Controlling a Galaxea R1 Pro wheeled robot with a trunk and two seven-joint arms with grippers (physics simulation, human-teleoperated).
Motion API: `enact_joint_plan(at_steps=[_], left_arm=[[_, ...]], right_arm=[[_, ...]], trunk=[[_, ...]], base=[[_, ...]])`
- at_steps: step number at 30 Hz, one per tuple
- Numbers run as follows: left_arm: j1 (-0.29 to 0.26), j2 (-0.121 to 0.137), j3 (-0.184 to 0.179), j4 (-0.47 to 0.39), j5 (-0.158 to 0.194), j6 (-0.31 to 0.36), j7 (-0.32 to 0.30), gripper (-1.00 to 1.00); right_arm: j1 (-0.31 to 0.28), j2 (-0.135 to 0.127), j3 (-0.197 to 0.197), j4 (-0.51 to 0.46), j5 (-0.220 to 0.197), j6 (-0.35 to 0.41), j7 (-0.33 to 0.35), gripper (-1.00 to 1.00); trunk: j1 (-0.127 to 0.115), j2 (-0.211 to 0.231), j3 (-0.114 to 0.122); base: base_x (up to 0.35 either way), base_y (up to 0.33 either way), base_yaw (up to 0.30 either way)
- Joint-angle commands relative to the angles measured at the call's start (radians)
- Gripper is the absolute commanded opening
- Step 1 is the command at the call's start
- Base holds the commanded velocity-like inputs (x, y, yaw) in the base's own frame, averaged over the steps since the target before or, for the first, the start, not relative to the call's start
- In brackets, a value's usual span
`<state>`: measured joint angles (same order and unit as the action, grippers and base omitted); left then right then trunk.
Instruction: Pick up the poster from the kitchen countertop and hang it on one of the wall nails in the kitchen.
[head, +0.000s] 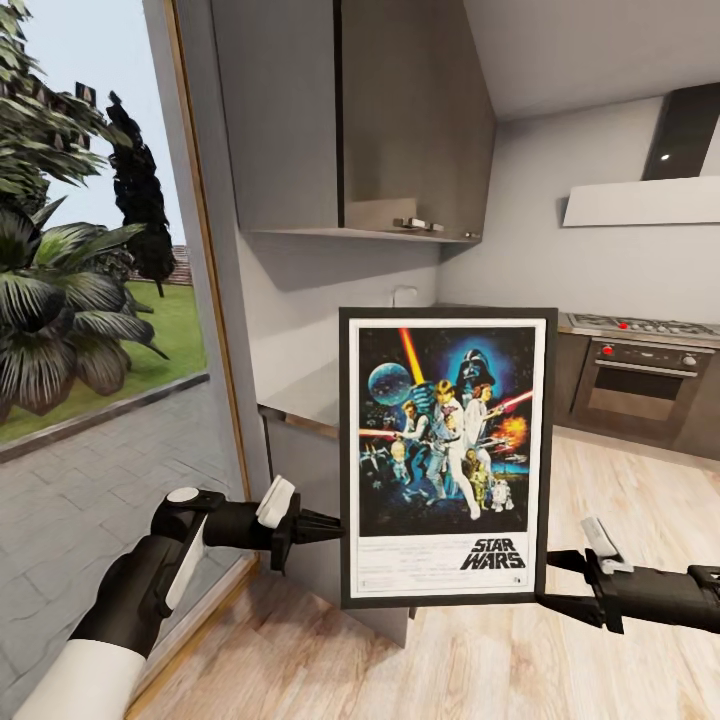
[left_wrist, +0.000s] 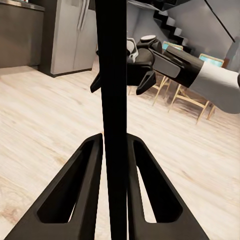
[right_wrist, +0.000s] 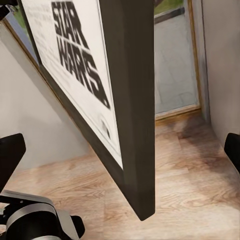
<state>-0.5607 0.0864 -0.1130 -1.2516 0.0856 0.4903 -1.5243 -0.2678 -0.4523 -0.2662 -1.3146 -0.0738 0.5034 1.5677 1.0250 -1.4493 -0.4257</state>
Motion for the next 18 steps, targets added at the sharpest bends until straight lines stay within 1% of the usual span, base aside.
enact_joint_plan(at_steps=[1, 17, 18], left_arm=[[-0.001, 0.001, -0.002, 0.0, 0.003, 0.007, 0.001, -1.0], [-0.001, 0.001, -0.002, -0.002, 0.003, 0.007, 0.0, -1.0], [-0.001, 0.001, -0.002, -0.002, 0.003, 0.007, 0.0, -1.0]], right_arm=[[-0.001, 0.0, 0.0, 0.0, -0.001, 0.011, 0.003, 1.0], [-0.001, 0.0, 0.001, 0.0, -0.001, 0.011, 0.003, 1.0], [-0.001, 0.0, 0.001, 0.0, -0.001, 0.011, 0.003, -1.0]], trunk=[[0.0, -0.001, -0.001], [0.0, -0.001, -0.001], [0.0, -0.001, -0.001]], base=[[0.0, 0.0, 0.0], [0.0, 0.0, 0.0], [0.0, 0.0, 0.0]])
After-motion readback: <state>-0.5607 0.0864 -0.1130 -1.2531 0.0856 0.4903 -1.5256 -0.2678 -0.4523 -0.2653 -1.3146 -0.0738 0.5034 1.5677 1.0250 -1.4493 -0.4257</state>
